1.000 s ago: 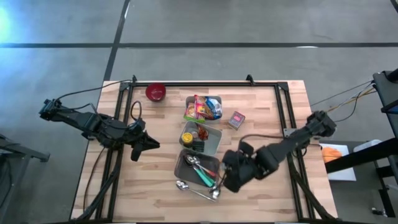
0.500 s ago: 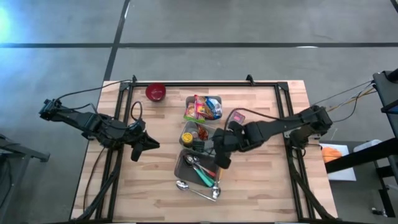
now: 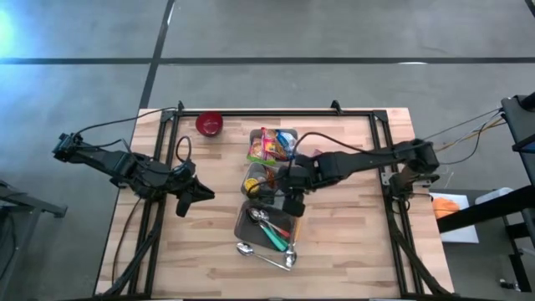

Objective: Pick & Place Food Item
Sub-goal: Put the brown seasoning bottle into the bottom gray bin

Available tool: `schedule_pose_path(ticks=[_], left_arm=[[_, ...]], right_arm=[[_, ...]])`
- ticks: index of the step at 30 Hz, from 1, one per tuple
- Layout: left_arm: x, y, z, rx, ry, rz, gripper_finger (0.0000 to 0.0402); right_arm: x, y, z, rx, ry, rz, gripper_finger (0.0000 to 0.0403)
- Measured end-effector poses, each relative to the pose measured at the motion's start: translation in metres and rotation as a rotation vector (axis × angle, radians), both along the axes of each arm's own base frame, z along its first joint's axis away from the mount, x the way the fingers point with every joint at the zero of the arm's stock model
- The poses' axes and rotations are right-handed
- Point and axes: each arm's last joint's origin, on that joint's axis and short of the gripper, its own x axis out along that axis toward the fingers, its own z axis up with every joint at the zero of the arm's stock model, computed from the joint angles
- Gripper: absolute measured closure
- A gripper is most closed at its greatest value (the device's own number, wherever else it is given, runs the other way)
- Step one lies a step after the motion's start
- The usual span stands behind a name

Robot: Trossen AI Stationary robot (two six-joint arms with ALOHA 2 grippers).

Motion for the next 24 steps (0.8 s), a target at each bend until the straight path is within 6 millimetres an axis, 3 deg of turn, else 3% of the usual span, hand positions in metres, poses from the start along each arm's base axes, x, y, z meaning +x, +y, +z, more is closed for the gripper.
schedule_pose_path(ticks=[24], left_arm=[[0.000,0.000,0.000,0.000,0.000,0.000,0.0335]], right_arm=[[0.041,-0.008,-0.083,0.002,0.198,0.079,0.0235]])
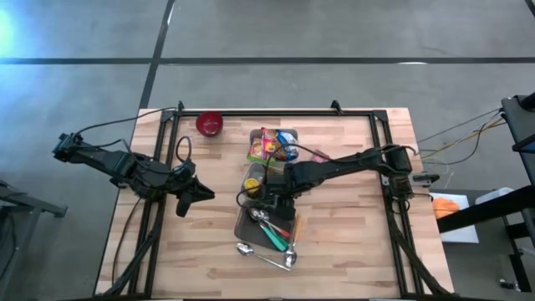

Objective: Pick & Place Food Item
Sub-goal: Put the brown seasoning bottle into the bottom gray bin

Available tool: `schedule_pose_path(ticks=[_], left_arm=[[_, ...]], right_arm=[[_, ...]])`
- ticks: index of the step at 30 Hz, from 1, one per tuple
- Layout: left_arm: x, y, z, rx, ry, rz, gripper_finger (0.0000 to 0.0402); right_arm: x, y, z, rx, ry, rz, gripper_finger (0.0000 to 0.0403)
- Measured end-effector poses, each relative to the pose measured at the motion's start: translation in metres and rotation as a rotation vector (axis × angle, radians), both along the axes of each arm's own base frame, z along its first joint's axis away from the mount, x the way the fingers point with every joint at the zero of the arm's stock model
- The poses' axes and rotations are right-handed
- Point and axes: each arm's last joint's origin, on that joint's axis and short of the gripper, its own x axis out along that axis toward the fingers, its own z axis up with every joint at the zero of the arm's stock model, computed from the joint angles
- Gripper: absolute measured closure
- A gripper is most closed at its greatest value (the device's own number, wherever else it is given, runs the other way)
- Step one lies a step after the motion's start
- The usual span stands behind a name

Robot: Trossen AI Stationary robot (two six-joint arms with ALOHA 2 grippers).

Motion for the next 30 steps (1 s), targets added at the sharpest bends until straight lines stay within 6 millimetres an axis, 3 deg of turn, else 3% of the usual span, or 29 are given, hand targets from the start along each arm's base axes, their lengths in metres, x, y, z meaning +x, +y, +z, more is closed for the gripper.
schedule_pose_path(ticks=[4,18,23,30], left_arm=[[0.000,0.000,0.000,0.000,0.000,0.000,0.0335],[0.000,0.000,0.000,0.000,0.000,0.000,0.0335],[0.000,0.000,0.000,0.000,0.000,0.000,0.0335],[0.000,0.000,0.000,0.000,0.000,0.000,0.0335]], right_arm=[[0.002,0.001,-0.009,0.011,0.024,0.004,0.0235],[0.005,-0.016,-0.007,0.085,0.004,-0.035,0.0234],[0.005,-0.017,-0.007,0.120,0.009,-0.032,0.0202],[0.005,-0.018,-0.007,0.120,0.009,-0.035,0.0192]])
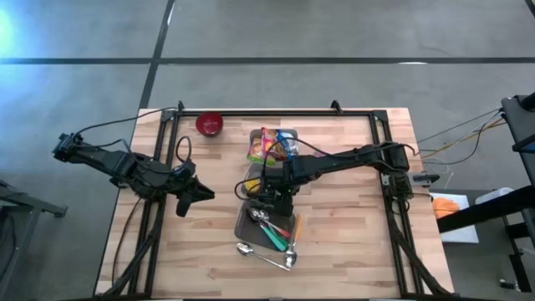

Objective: Pick & Place Food Item
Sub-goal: Put the brown seasoning bottle into the bottom gray bin, then put the light orange spoon into the black bin

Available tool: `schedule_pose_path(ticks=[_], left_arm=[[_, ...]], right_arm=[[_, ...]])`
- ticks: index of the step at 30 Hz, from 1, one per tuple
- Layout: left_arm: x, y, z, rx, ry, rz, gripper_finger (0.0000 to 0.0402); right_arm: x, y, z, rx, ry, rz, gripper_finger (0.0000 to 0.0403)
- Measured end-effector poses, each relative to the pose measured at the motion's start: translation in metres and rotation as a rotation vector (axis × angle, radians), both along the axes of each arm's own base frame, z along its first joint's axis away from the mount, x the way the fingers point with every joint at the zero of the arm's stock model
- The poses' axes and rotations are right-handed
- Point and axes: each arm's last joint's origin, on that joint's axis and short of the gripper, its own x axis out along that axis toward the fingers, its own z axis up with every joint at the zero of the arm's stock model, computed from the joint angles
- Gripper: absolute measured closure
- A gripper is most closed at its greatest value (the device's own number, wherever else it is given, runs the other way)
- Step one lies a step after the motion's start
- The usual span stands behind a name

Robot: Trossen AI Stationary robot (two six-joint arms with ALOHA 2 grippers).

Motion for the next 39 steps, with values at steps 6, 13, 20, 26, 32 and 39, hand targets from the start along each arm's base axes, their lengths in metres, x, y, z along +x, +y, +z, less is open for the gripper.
schedule_pose_path(ticks=[6,13,20,26,32,39], left_arm=[[0.000,0.000,0.000,0.000,0.000,0.000,0.0335],[0.000,0.000,0.000,0.000,0.000,0.000,0.0335],[0.000,0.000,0.000,0.000,0.000,0.000,0.0335],[0.000,0.000,0.000,0.000,0.000,0.000,0.0335],[0.000,0.000,0.000,0.000,0.000,-0.001,0.0335],[0.000,0.000,0.000,0.002,0.004,-0.001,0.0335]], right_arm=[[0.000,0.000,-0.001,0.003,0.003,0.003,0.0190],[0.000,0.000,-0.001,0.004,-0.002,0.000,0.0189],[0.002,0.000,0.002,0.000,-0.020,-0.033,0.0188],[-0.002,0.001,0.027,0.036,-0.026,-0.096,0.0188],[-0.016,0.009,0.059,0.000,-0.049,-0.131,0.0188],[-0.036,0.015,0.084,-0.099,-0.074,-0.236,0.0188]])
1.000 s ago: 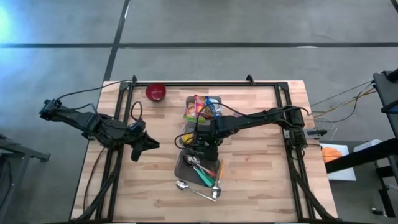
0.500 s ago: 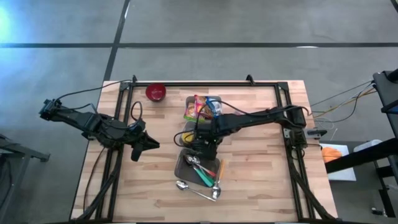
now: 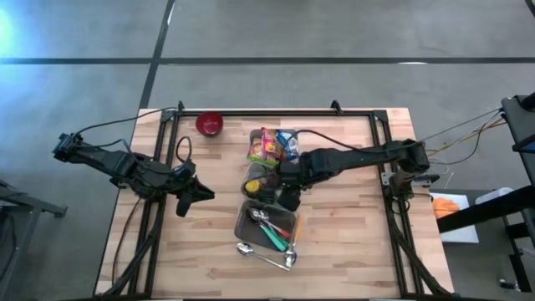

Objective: Pick & Place Food Item
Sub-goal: Put the light orange spoon into the black bin

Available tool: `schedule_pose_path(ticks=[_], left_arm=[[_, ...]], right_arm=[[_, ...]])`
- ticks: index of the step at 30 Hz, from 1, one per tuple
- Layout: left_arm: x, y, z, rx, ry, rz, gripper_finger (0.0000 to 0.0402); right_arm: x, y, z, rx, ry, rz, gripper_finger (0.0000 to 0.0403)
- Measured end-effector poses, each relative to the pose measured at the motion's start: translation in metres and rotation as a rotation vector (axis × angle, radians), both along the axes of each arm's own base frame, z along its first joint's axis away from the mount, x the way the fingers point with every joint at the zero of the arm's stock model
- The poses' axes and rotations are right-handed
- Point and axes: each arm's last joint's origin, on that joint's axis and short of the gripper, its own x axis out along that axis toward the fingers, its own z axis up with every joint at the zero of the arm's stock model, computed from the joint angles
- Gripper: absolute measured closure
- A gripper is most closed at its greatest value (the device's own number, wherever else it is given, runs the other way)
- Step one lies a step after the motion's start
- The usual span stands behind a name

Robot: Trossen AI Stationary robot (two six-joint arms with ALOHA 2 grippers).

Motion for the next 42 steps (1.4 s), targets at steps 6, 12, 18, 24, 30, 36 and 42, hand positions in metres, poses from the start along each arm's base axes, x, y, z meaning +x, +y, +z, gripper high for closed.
schedule_pose_path(ticks=[6,12,18,24,30,36,42], left_arm=[[0.000,0.000,0.000,0.002,0.005,0.000,0.0335],[0.000,0.000,-0.001,0.002,0.007,0.000,0.0335],[0.000,0.000,-0.001,0.002,0.007,0.000,0.0335],[-0.001,0.000,-0.001,0.004,0.011,0.000,0.0335],[-0.001,0.000,-0.001,0.004,0.010,0.000,0.0335],[-0.001,0.000,-0.001,0.004,0.011,0.001,0.0335],[-0.001,0.000,-0.001,0.004,0.011,0.000,0.0335]], right_arm=[[-0.006,0.017,0.005,0.038,-0.010,0.017,0.0188],[-0.008,0.045,0.002,0.119,-0.004,0.058,0.0188],[-0.019,0.084,-0.001,0.134,-0.025,-0.013,0.0188],[-0.031,0.112,-0.011,0.244,-0.025,-0.322,0.0188],[-0.042,0.132,-0.032,0.298,0.000,-0.585,0.0188],[-0.041,0.148,-0.054,0.344,0.003,-0.771,0.0188],[-0.035,0.152,-0.079,0.324,0.027,-0.884,0.0188]])
